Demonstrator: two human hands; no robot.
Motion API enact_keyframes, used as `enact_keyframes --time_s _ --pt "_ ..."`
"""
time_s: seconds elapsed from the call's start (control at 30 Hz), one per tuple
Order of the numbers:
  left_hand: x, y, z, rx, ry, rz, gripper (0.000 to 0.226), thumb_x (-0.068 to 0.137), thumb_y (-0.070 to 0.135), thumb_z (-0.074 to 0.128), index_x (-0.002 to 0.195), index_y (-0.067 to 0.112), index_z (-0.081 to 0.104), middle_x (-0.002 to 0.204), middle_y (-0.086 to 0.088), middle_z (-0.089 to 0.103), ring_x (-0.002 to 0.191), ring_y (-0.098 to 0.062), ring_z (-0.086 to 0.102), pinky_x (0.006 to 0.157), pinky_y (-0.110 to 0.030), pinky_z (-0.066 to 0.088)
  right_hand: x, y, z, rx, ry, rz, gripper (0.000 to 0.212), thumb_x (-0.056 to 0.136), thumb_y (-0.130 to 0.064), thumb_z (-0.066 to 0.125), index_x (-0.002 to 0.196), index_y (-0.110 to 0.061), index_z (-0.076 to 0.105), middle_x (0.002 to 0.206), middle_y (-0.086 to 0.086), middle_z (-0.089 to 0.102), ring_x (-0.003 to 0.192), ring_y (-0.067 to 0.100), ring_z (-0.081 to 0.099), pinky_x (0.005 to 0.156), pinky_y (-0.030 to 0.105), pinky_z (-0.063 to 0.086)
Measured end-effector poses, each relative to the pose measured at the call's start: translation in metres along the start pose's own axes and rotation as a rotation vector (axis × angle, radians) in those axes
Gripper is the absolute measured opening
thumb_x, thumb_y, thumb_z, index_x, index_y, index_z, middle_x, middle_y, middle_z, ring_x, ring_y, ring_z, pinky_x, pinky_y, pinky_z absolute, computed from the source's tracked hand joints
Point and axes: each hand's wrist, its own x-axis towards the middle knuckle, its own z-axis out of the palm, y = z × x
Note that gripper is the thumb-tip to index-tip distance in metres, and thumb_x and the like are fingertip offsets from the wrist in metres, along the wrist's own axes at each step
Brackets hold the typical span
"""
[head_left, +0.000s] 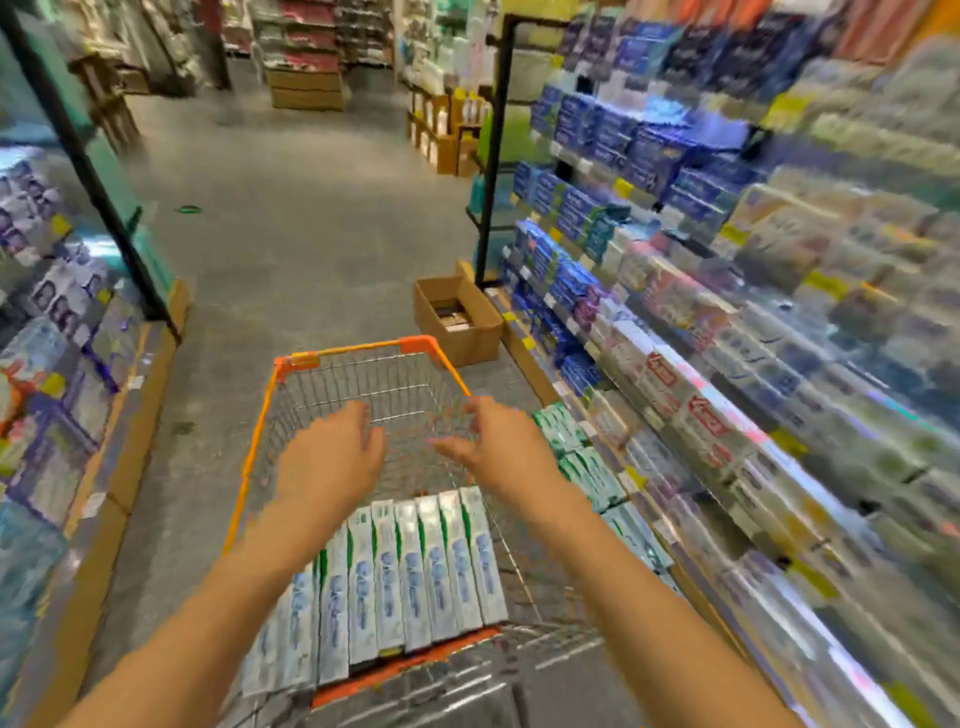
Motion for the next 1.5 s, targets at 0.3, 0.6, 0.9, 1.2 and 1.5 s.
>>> enact_keyframes --time_s 0.3,0.6,0.9,1.2,1.5 --pt "-0.064 0.193 0.022 -0.175 -0.037 0.51 0.035 0.098 0.036 0.04 0.125 0.016 0.048 0.092 -0.007 0.067 0.091 -0.032 0.061 0.07 -0.038 0.046 -0.154 0.114 -0.11 -0.065 0.324 0.212 0.058 0.084 -0.052 0.062 0.125 -0.013 0.047 0.117 0.007 0.061 0.107 0.026 0.057 0.083 0.035 0.047" --pt "-0.103 0.366 0.107 -0.224 -0.235 0.729 0.035 0.096 0.035 0.045 0.124 0.017 0.054 0.104 -0.009 0.068 0.1 -0.031 0.059 0.076 -0.036 0.048 -0.258 0.254 -0.178 -0.051 0.409 0.493 0.053 0.083 -0.052 0.061 0.119 -0.015 0.053 0.116 0.006 0.062 0.105 0.025 0.057 0.08 0.032 0.045" --pt "-0.119 0.47 0.209 -0.141 -0.344 0.739 0.035 0.099 0.034 0.042 0.127 0.014 0.05 0.081 -0.003 0.063 0.074 -0.025 0.058 0.057 -0.032 0.04 -0.3 0.393 -0.219 -0.044 0.399 0.57 0.053 0.088 -0.049 0.058 0.126 -0.014 0.05 0.117 0.005 0.062 0.104 0.023 0.058 0.086 0.038 0.049" --pt "-0.08 0.5 0.283 0.028 -0.487 0.669 0.037 0.1 0.034 0.04 0.126 0.009 0.05 0.098 -0.01 0.064 0.078 -0.027 0.057 0.06 -0.032 0.041 -0.251 0.477 -0.203 0.046 0.283 0.588 0.044 0.09 -0.044 0.058 0.123 -0.014 0.052 0.115 0.004 0.062 0.1 0.021 0.058 0.082 0.033 0.047" --pt "-0.002 0.527 0.389 0.244 -0.606 0.687 0.041 0.101 0.034 0.034 0.135 0.011 0.042 0.106 -0.011 0.064 0.085 -0.027 0.059 0.068 -0.036 0.049 -0.155 0.583 -0.168 0.099 0.132 0.688 0.042 0.092 -0.043 0.055 0.121 -0.014 0.052 0.114 0.005 0.062 0.098 0.023 0.06 0.082 0.037 0.05"
